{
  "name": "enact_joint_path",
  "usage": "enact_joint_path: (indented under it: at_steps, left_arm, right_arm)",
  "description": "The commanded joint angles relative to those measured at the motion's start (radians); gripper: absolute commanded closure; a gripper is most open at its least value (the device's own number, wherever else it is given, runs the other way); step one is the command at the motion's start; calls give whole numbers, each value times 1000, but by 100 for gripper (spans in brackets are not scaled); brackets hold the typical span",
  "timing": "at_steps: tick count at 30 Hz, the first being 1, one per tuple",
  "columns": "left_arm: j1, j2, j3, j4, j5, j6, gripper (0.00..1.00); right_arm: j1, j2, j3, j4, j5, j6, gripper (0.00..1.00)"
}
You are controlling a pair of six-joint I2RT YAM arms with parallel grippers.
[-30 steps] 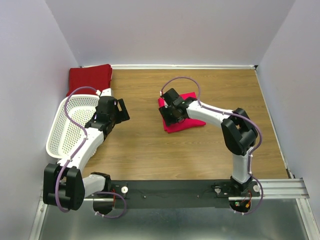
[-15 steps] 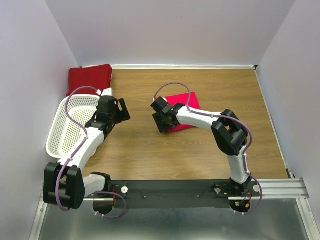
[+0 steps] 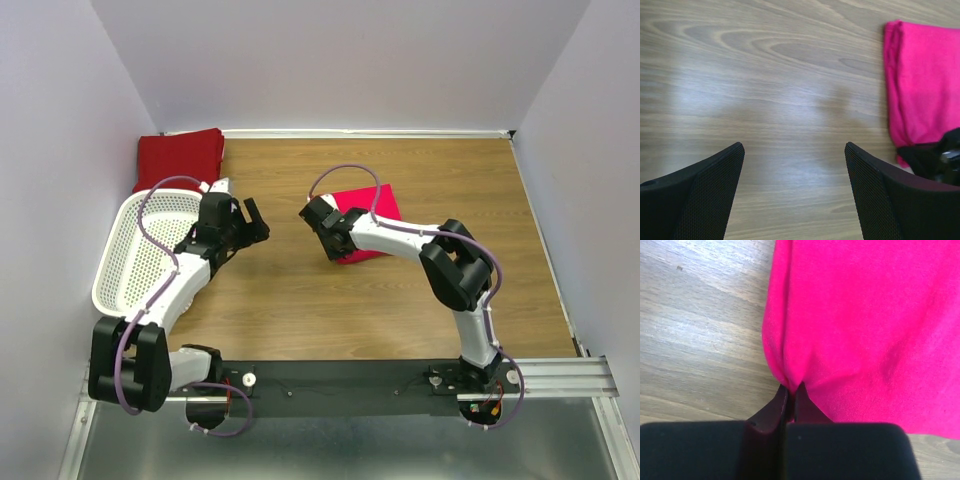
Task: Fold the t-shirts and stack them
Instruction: Neatly place the folded tshirt to the corner
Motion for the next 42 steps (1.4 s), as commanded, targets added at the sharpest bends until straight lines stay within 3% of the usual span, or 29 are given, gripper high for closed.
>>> enact_joint_path:
  at_steps: [1,10,15,19,29,42]
  left_arm:
    - [3,12,-33,80,128,-94,11]
    - [-26,179,-40,300,321,-292,10]
    - [-58,345,-20,472,436,-417,3]
    - [-98,427,1,584,436,-476,2]
    - [-174,662,119,689,404,-546,2]
    - [-256,785,125,733,307,-644,2]
  right_arm:
    - [3,29,0,-43,-28,-7,100]
    - [0,-67,63,-23,-77,-31,99]
    - [-17,-96,31,7,-163,-15,99]
    - [-28,-120,0,37,-200,-7,100]
    - [-43,-129,-24,75,-253,8,100]
    - [-55,-155,-28,107,-273,35,100]
